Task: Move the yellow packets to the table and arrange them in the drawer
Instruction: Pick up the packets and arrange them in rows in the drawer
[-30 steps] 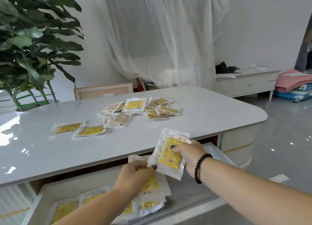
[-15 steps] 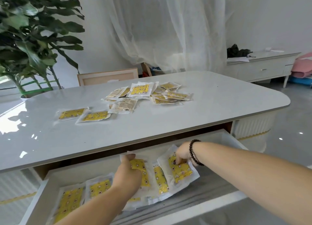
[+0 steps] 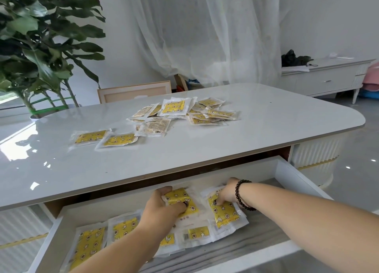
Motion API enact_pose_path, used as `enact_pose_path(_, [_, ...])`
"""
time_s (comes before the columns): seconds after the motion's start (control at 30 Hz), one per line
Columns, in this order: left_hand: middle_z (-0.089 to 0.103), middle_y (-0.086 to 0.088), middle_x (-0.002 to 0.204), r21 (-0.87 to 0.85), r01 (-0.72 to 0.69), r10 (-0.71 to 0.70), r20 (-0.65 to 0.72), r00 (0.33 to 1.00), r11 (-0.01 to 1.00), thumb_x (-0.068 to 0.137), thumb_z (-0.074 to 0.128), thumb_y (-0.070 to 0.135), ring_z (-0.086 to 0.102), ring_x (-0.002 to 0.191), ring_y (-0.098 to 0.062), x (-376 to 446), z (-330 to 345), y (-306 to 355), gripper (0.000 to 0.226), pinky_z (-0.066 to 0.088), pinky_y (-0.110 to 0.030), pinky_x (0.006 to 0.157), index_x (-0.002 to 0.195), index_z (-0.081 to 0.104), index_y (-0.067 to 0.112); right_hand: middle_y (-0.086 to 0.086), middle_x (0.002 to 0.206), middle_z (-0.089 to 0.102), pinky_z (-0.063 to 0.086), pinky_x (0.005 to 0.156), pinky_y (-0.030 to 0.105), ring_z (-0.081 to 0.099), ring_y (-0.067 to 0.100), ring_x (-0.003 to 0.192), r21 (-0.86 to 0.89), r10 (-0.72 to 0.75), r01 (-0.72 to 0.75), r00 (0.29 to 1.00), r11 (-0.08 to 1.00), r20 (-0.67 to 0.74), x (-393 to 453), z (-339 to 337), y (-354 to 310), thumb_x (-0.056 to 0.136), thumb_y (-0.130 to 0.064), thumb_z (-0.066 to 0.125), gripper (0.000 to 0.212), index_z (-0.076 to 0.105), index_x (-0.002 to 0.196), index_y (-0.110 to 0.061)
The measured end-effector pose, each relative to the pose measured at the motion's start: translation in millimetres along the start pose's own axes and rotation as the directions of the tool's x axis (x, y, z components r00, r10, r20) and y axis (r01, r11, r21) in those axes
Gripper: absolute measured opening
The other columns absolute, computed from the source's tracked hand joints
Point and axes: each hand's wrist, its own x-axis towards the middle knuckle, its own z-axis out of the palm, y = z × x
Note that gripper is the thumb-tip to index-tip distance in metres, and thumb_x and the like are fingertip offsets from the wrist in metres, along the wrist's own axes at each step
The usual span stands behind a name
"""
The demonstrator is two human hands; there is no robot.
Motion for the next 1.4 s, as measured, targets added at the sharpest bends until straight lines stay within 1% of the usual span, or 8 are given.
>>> enact_pose_path(0.13, [0.047, 0.003, 0.071, 0.037, -0.016, 0.017, -0.028, 0.999, 0.999, 0.089, 0.058, 0.001, 0.040, 0.052, -0.010, -1.8, 0.5, 2.7, 0.065, 0.036, -0.024, 0.051, 0.140, 0.036, 0.034, 0.006, 0.119, 0.058, 0.051, 0.083, 0.026, 0.059, 0.019, 0.103, -0.025, -0.007, 0.007, 1.000, 1.000, -0.013, 6.8, 4.4, 2.7, 0.080, -0.032, 0.073, 0.061, 0.049, 0.130, -0.007])
enact_pose_path(0.3, [0.066, -0.015, 0.114, -0.011, 0.064, -0.064, 0.028, 0.998, 0.998, 0.089, 0.053, -0.003, 0.035, 0.050, -0.015, 0.2, -1.4, 1.2, 0.093, 0.033, -0.026, 0.045, 0.150, 0.002, 0.046, 0.005, 0.102, 0.057, 0.052, 0.073, 0.025, 0.058, 0.017, 0.088, -0.108, 0.010, -0.024, 0.992, 0.994, -0.128, 8.2, -3.3, 3.9, 0.081, -0.041, 0.068, 0.040, 0.055, 0.104, -0.011])
enact_pose_path(0.37, [0.060, -0.011, 0.122, -0.048, 0.083, -0.080, 0.067, 0.995, 0.995, 0.088, 0.055, 0.000, 0.047, 0.059, -0.017, 0.6, -1.3, -1.7, 0.094, 0.042, -0.029, 0.054, 0.152, -0.001, 0.040, 0.009, 0.104, 0.058, 0.052, 0.080, 0.030, 0.057, 0.022, 0.090, 0.123, -0.027, 0.053, 0.979, 0.991, -0.204, 11.0, -7.7, 3.1, 0.081, -0.036, 0.066, 0.033, 0.058, 0.100, -0.011])
enact_pose_path(0.47, [0.051, -0.008, 0.136, -0.077, 0.078, -0.071, 0.084, 0.994, 0.994, 0.075, 0.066, 0.007, 0.063, 0.102, -0.030, 1.8, 0.3, -1.1, 0.102, 0.052, -0.048, 0.091, 0.151, 0.006, 0.037, 0.008, 0.093, 0.063, 0.054, 0.080, 0.037, 0.059, 0.022, 0.078, 0.628, -0.120, 0.137, 0.990, 0.766, -0.070, 0.1, -8.5, 2.4, 0.082, -0.020, 0.068, 0.032, 0.061, 0.107, -0.002])
enact_pose_path(0.57, [0.063, -0.012, 0.118, -0.077, 0.046, -0.040, 0.085, 0.996, 0.996, 0.073, 0.072, 0.005, 0.066, 0.095, -0.030, 1.4, -2.2, -1.1, 0.082, 0.057, -0.046, 0.080, 0.140, 0.029, 0.028, 0.013, 0.095, 0.064, 0.055, 0.064, 0.032, 0.063, 0.021, 0.069, 0.748, -0.258, 0.071, 0.956, 0.660, 0.138, -18.0, -4.9, 1.9, 0.083, -0.010, 0.070, 0.032, 0.057, 0.111, -0.001])
enact_pose_path(0.67, [0.067, -0.017, 0.106, -0.055, 0.027, -0.024, 0.065, 0.998, 0.998, 0.079, 0.070, -0.004, 0.068, 0.092, -0.033, 0.5, -3.2, -1.9, 0.046, 0.056, -0.051, 0.084, 0.114, 0.043, 0.010, 0.013, 0.091, 0.066, 0.053, 0.053, 0.026, 0.064, 0.017, 0.062, 0.771, -0.313, 0.101, 0.941, 0.629, 0.132, -17.5, -0.6, 1.1, 0.081, -0.002, 0.070, 0.037, 0.054, 0.114, -0.005])
enact_pose_path(1.07, [0.075, -0.011, 0.101, -0.080, -0.014, 0.027, 0.161, 0.987, 0.997, 0.081, 0.066, -0.005, 0.069, 0.098, -0.033, -0.1, 0.9, -1.0, 0.035, 0.051, -0.055, 0.094, 0.110, 0.060, 0.014, 0.007, 0.077, 0.063, 0.053, 0.053, 0.022, 0.063, 0.010, 0.058, 0.751, -0.394, 0.270, 0.919, 0.603, -0.014, -19.5, -1.2, 1.7, 0.076, -0.001, 0.076, 0.026, 0.059, 0.095, -0.008])
enact_pose_path(1.4, [0.072, -0.003, 0.102, 0.150, -0.015, -0.012, 0.180, 0.984, 0.989, 0.081, 0.074, 0.008, 0.072, 0.089, -0.023, -1.6, 8.8, 0.5, 0.038, 0.058, -0.045, 0.084, 0.103, 0.048, 0.024, -0.004, 0.093, 0.065, 0.055, 0.085, 0.029, 0.063, 0.009, 0.088, 0.603, -0.480, 0.408, 0.876, 0.685, -0.047, -23.3, -5.0, 1.0, 0.078, -0.013, 0.075, 0.032, 0.064, 0.107, -0.018])
